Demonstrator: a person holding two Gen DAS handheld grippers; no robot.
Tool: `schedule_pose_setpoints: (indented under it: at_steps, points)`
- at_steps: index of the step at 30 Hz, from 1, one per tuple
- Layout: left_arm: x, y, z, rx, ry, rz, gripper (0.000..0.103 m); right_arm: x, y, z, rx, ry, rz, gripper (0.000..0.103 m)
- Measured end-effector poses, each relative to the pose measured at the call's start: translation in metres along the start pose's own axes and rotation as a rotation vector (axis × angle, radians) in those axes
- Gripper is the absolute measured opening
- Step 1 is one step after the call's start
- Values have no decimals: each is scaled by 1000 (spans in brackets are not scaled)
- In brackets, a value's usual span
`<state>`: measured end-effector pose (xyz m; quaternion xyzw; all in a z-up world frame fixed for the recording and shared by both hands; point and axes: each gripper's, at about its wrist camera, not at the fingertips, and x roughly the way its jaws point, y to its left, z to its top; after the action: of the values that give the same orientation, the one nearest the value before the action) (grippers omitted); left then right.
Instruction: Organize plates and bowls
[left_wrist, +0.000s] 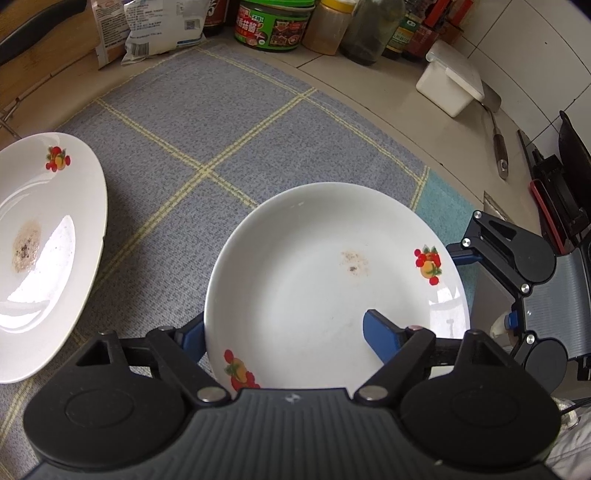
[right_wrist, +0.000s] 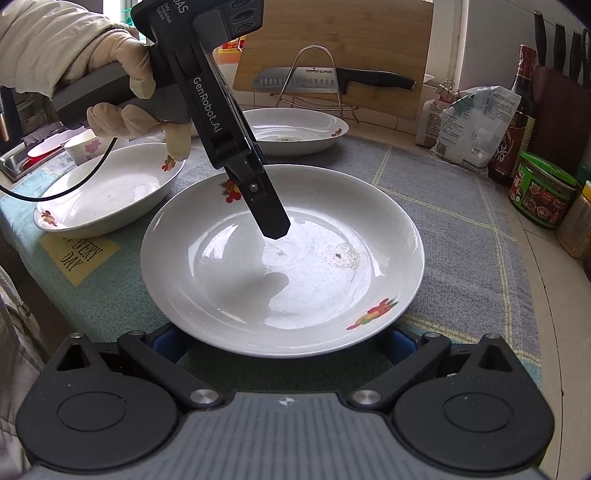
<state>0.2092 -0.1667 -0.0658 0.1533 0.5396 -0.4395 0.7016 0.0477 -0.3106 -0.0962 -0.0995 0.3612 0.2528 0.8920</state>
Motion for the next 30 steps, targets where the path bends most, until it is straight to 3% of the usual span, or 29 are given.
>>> schedule_pose_setpoints:
  at_steps: [30]
  points:
    - [-10, -6, 11, 27, -40, 36, 81, -1, -6, 16, 2, 41, -2, 103]
